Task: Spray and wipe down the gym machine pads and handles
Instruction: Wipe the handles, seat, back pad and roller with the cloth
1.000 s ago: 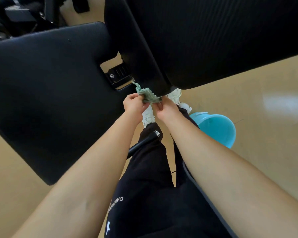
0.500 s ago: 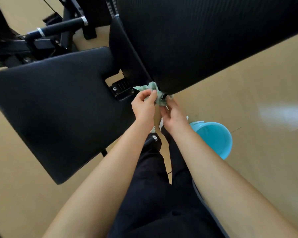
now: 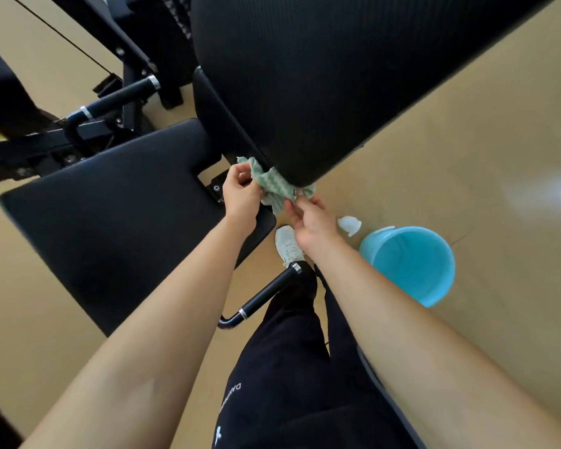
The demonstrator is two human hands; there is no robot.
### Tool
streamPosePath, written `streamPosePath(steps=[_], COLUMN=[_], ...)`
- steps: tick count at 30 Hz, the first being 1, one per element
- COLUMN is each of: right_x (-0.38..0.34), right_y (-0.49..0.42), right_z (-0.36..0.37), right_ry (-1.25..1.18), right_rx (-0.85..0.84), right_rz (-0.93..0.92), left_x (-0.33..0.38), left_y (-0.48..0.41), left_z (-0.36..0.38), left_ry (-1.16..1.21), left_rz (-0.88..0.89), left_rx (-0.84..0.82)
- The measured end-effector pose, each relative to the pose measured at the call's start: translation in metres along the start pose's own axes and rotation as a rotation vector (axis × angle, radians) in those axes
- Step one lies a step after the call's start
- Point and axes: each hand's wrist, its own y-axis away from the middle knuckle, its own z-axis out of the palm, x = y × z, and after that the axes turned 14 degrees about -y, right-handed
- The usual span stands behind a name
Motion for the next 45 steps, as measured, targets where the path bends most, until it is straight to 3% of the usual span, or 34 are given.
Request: streamPosePath(steps=[6, 9, 11, 21, 31, 35, 40, 45], right_x=[0.006, -0.004, -0.014, -0.053, -0.061, -0.053, -0.047, -0.034], right_y=[-0.001, 0.007, 0.018, 0.093, 0.160, 0.182, 0.194, 0.203], right_z=[-0.026, -0.037, -0.045, -0.045, -0.020, -0.022, -0.030, -0.031], right_ry=[0.160, 0.368, 0.518, 1.095, 1.337, 1.274, 1.260, 1.347], right_rx=[0.053, 0.045, -0.007, -0.423, -0.884, -0.918, -0.972, -0.963], right_rz=[-0.005, -0.007, 0.000, -0.167, -0.006, 0.129, 0.473, 0.459], left_x=[-0.040, -0.043, -0.044, -0.024, -0.019, -0.026, -0.030, -0.029], left_y=[0.032, 0.053, 0.067, 0.136, 0.218, 0.255, 0.286, 0.291], left_z=[0.017, 0.013, 0.007, -0.049, -0.089, -0.091, -0.079, -0.073], left_ry=[-0.193, -0.253, -0.267, 0.114, 0.041, 0.109, 0.284, 0.431], left_rz=[-0.138, -0.138, -0.137, -0.122, -0.025, -0.046, -0.101, -0.081], left_rx=[-0.166, -0.365, -0.411, -0.143, 0.106, 0.188, 0.266, 0.329])
